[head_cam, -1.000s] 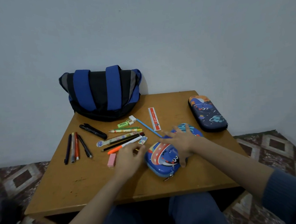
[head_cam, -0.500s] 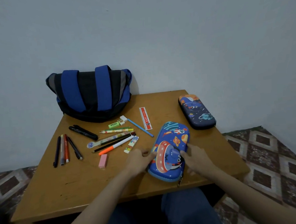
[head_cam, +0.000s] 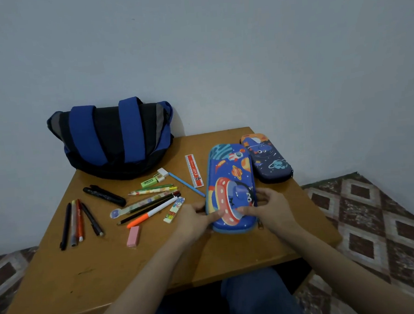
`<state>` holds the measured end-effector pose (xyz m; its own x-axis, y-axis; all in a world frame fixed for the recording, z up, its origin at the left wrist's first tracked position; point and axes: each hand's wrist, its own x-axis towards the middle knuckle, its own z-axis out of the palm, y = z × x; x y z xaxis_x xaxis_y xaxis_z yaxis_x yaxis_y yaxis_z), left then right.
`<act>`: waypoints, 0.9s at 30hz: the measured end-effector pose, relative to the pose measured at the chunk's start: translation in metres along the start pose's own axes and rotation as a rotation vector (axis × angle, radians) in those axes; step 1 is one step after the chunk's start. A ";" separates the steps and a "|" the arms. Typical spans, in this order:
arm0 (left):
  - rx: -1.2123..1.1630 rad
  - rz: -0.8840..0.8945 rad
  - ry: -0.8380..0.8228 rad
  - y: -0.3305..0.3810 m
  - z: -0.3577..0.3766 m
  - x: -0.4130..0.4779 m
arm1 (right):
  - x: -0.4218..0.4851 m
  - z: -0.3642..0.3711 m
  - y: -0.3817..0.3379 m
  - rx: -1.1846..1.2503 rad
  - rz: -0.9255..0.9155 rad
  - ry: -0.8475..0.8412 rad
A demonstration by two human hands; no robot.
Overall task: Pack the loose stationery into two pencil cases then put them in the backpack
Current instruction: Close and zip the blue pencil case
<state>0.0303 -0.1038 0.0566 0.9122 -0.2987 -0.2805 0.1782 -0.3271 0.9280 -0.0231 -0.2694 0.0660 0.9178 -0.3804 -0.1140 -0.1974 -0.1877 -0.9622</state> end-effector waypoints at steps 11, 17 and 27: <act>-0.127 -0.128 -0.009 0.054 0.007 0.079 | 0.113 0.012 -0.022 -0.299 -0.095 0.166; -0.134 -0.171 0.022 0.065 0.008 0.114 | 0.155 0.021 -0.024 -0.467 -0.143 0.213; 0.117 -0.151 0.069 0.039 0.016 0.136 | 0.167 0.031 0.003 -0.633 -0.090 0.097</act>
<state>0.1556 -0.1719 0.0506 0.9023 -0.1771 -0.3930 0.2745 -0.4669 0.8406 0.1406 -0.3058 0.0366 0.9108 -0.4127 0.0114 -0.3133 -0.7089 -0.6319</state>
